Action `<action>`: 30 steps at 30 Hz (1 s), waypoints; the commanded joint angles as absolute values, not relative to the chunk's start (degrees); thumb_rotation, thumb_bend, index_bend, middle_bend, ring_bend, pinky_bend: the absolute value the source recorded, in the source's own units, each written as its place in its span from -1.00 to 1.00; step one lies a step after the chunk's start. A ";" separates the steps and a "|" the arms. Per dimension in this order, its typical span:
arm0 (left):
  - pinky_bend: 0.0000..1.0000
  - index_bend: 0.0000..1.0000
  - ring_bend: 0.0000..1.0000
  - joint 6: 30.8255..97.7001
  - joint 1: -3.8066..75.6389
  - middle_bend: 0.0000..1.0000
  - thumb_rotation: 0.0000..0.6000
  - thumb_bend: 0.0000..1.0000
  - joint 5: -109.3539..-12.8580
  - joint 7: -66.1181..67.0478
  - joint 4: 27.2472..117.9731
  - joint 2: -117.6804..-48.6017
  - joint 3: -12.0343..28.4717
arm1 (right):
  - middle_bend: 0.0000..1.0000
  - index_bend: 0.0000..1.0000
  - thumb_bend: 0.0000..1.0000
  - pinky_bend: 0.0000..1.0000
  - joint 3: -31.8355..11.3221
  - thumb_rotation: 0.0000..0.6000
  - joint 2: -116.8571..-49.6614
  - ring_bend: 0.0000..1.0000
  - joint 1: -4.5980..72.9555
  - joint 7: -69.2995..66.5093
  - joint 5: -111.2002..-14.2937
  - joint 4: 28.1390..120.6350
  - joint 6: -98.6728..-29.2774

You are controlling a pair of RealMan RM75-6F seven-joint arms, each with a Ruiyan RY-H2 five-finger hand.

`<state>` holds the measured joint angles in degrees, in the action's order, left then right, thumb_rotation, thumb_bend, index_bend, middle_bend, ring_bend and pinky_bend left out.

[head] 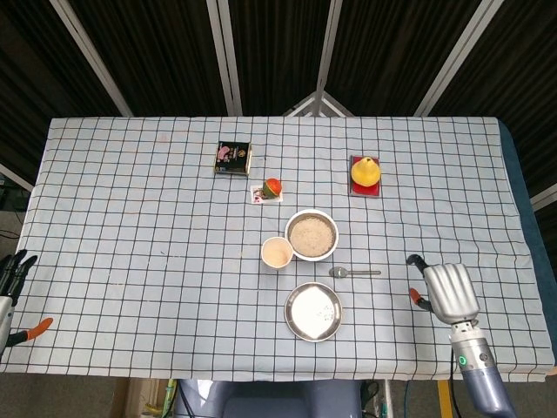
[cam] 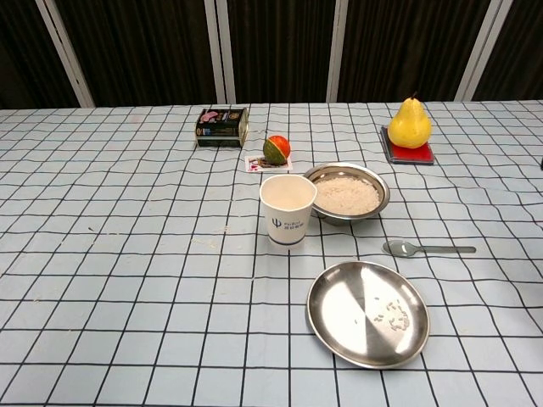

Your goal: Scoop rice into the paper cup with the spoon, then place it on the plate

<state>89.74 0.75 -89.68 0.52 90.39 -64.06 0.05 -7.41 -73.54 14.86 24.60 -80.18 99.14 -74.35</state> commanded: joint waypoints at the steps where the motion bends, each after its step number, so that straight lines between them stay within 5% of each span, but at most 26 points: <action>1: -1.00 -1.00 -1.00 89.56 0.83 -1.00 1.00 -1.00 -89.70 0.78 90.44 -64.24 0.01 | 0.93 -0.13 -0.42 1.00 -9.72 1.00 -76.99 1.00 18.34 29.09 -75.65 99.14 -70.44; 17: -1.00 -1.00 -1.00 88.27 1.62 -1.00 1.00 -1.00 -89.98 0.12 90.90 -64.09 -0.07 | 0.93 -0.07 -0.34 1.00 -14.04 1.00 -92.44 1.00 26.76 39.66 -58.94 89.17 -65.41; 30: -1.00 -1.00 -1.00 86.77 2.69 -1.00 1.00 -1.00 -90.06 0.39 91.69 -64.15 0.03 | 0.93 0.03 -0.25 1.00 -14.19 1.00 -95.60 1.00 27.98 39.72 -54.34 83.60 -65.46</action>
<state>86.78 2.67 -90.05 0.38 91.67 -64.14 0.02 -14.28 -95.55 28.05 39.82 -54.45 83.69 -65.43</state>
